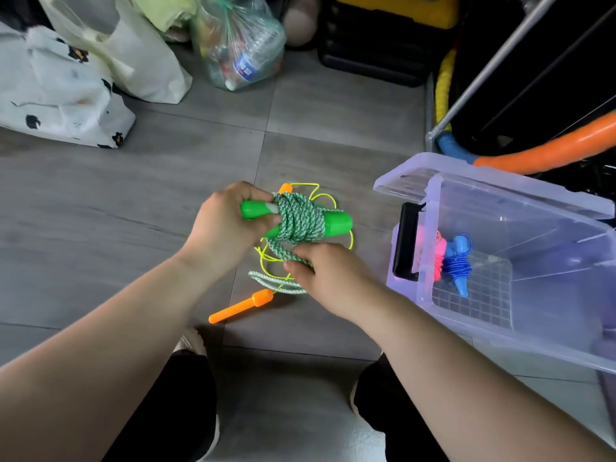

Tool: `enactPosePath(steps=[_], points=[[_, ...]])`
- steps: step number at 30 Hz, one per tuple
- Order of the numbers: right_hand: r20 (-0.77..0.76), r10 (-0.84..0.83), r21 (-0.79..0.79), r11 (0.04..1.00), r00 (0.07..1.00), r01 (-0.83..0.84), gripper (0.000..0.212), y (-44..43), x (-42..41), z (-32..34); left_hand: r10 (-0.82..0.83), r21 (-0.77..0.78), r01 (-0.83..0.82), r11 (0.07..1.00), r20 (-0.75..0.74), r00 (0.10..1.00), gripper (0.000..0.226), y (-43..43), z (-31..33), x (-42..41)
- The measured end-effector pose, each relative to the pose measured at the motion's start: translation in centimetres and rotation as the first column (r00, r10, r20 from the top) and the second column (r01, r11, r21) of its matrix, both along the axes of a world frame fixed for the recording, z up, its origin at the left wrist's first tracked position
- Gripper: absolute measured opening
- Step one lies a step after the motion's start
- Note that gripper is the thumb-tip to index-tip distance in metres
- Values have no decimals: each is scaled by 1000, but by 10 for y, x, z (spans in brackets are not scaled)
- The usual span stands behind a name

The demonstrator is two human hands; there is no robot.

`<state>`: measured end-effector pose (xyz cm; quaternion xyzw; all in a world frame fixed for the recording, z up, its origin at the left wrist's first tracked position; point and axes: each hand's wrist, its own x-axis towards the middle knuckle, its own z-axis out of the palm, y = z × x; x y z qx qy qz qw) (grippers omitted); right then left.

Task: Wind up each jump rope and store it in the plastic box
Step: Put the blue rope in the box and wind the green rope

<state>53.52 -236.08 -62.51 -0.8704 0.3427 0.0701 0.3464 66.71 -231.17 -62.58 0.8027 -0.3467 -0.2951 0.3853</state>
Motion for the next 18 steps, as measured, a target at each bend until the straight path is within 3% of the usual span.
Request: enactPosePath(steps=[6,10,13,15,18], points=[[-29,46,-50,998,998,-48,24,-9,-9,7,-164,135,153,979,77,983,22,2,-2,6],[77,-24,-18,1000,997,26,19,-21,-20,15,-383,239,363,901,39,923,20,7,-1,9],[128,-84,14,996,988,83,13,-29,-27,19,-454,174,484,857,-188,871,37,8,5,7],[194,-171,134,980,966,146,4,-35,-31,21,-462,82,521,850,-360,810,43,9,12,6],[317,-297,295,934,901,204,23,-42,-34,21,-469,-98,509,855,-562,681,29,11,18,11]])
